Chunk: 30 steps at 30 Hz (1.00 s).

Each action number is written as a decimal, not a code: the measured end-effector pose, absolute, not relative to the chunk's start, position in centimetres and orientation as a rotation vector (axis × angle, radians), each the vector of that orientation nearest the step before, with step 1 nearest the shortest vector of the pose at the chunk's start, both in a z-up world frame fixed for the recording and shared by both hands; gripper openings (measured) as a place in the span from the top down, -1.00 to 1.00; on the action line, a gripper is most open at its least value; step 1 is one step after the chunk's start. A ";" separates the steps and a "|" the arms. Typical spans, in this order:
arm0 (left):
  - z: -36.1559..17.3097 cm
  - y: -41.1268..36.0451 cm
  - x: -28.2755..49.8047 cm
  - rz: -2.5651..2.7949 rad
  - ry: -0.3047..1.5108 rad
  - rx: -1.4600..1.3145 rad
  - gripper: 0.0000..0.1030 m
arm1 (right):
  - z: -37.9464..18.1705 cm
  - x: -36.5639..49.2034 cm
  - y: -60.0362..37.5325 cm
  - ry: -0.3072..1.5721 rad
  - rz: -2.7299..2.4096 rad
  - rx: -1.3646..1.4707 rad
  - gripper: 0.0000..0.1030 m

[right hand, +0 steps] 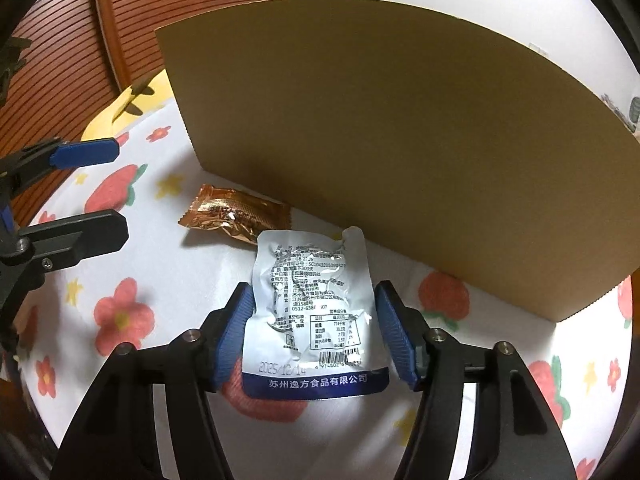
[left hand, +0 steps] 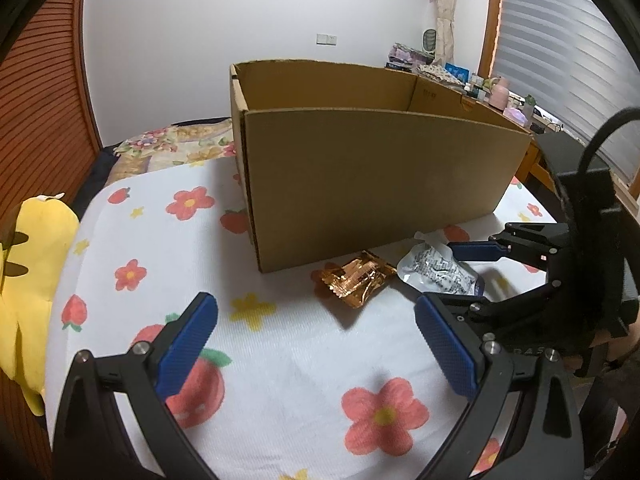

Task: Organize snacks
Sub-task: 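Close the left tool on the copper pouch while the right tool grasps the blue-banded white pouch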

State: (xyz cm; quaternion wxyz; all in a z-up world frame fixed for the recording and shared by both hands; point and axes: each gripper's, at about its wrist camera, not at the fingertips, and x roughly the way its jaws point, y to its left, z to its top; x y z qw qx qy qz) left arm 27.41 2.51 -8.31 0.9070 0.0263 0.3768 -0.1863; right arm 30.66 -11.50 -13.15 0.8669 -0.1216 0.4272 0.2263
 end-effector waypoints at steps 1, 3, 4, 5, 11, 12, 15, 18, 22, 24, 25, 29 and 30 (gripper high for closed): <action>-8.5 2.3 27.7 -0.392 0.787 0.062 -0.92 | -13.2 30.6 -11.5 0.899 0.479 -0.250 -0.21; -8.6 1.6 28.2 -0.400 0.790 0.093 -0.91 | -13.1 30.5 -11.6 0.906 0.490 -0.237 -0.20; -8.6 1.3 28.3 -0.412 0.790 0.105 -0.91 | -13.0 30.4 -11.9 0.909 0.495 -0.233 -0.20; -8.7 1.0 28.5 -0.424 0.793 0.111 -0.90 | -12.9 30.3 -12.2 0.911 0.497 -0.228 -0.20; -9.1 -1.1 29.3 -0.469 0.807 0.180 -0.71 | -12.5 29.1 -14.2 0.919 0.504 -0.164 -0.20; -9.2 -1.3 29.4 -0.471 0.809 0.191 -0.70 | -12.5 28.8 -14.5 0.918 0.504 -0.158 -0.20; -9.2 -2.2 29.7 -0.488 0.809 0.235 -0.54 | -12.3 27.9 -15.6 0.913 0.496 -0.143 -0.20; -9.2 -2.8 30.1 -0.514 0.822 0.265 -0.20 | -12.0 26.9 -17.0 0.906 0.477 -0.129 -0.20; -9.1 -3.5 30.5 -0.547 0.831 0.291 -0.17 | -11.7 25.5 -18.6 0.898 0.443 -0.116 -0.20; -9.3 -3.9 30.7 -0.548 0.841 0.309 -0.17 | -11.9 24.8 -19.0 0.899 0.428 -0.123 -0.20; -9.5 -4.1 30.8 -0.545 0.847 0.320 -0.17 | -12.0 24.5 -19.1 0.900 0.419 -0.132 -0.20; -10.0 -4.4 31.1 -0.537 0.877 0.344 -0.17 | -12.7 23.9 -19.5 0.902 0.399 -0.161 -0.20; -10.1 -4.5 31.2 -0.536 0.884 0.340 -0.17 | -12.8 23.8 -19.5 0.900 0.398 -0.166 -0.20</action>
